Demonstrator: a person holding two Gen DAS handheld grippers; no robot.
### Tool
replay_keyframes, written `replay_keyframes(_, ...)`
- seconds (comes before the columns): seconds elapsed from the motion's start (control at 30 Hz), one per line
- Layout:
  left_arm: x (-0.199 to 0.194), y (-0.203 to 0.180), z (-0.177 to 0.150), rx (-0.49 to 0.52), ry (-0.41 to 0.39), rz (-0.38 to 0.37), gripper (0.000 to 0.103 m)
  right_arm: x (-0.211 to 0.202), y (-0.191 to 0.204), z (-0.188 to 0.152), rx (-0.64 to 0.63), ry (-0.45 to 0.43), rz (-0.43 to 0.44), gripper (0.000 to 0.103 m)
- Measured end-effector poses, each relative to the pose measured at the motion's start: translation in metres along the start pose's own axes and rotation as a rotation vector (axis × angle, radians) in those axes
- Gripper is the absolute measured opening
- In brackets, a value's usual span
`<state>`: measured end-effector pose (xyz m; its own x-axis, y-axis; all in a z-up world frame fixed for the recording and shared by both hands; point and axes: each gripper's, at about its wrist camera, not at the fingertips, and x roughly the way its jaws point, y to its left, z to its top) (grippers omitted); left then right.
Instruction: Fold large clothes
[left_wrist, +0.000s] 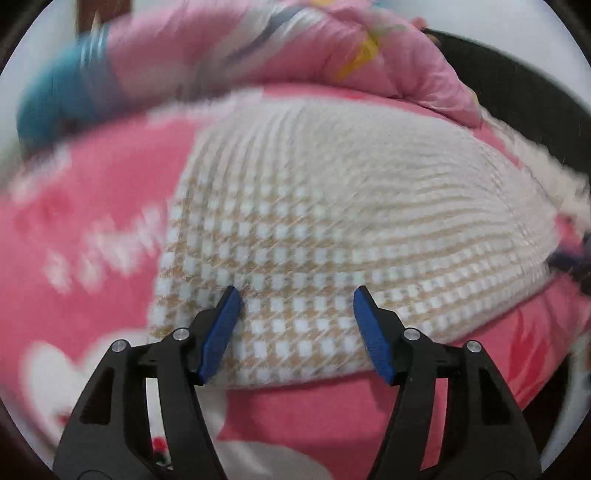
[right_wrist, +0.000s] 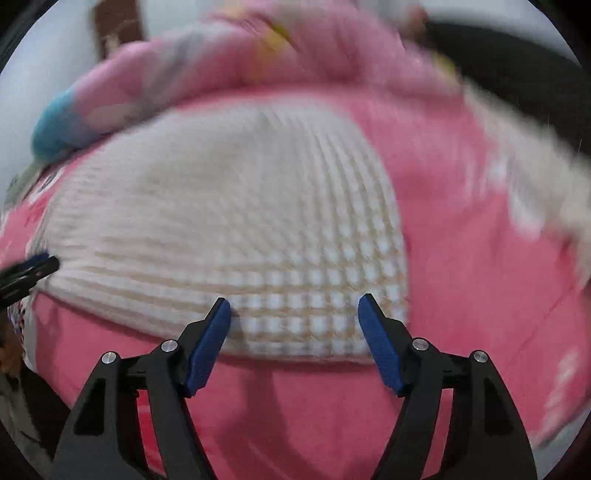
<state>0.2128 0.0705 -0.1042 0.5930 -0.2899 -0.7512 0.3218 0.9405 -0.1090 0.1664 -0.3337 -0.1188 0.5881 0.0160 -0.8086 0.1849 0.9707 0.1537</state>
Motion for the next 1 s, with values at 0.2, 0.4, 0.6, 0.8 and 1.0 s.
replay_keyframes(0.2, -0.026, -0.017, -0.015, 0.011, -0.047, -0.016, 0.064, -0.044, 0.017, 0.002, 0.019, -0.084, 0.033, 0.070)
replay_keyframes(0.4, -0.096, -0.063, -0.045, 0.039, -0.155, -0.027, 0.086, -0.103, 0.053, -0.027, -0.057, -0.217, 0.049, 0.092)
replay_keyframes(0.6, -0.141, -0.100, -0.047, 0.067, -0.231, 0.061, 0.095, -0.142, 0.084, -0.049, -0.088, -0.340, 0.009, 0.097)
replay_keyframes(0.8, -0.154, -0.122, -0.044, 0.089, -0.304, 0.180, 0.095, -0.163, 0.104, -0.054, -0.133, -0.416, -0.077, 0.097)
replay_keyframes(1.0, -0.151, -0.114, -0.034, -0.039, -0.222, 0.257, 0.095, -0.156, 0.110, -0.057, -0.120, -0.362, -0.143, 0.097)
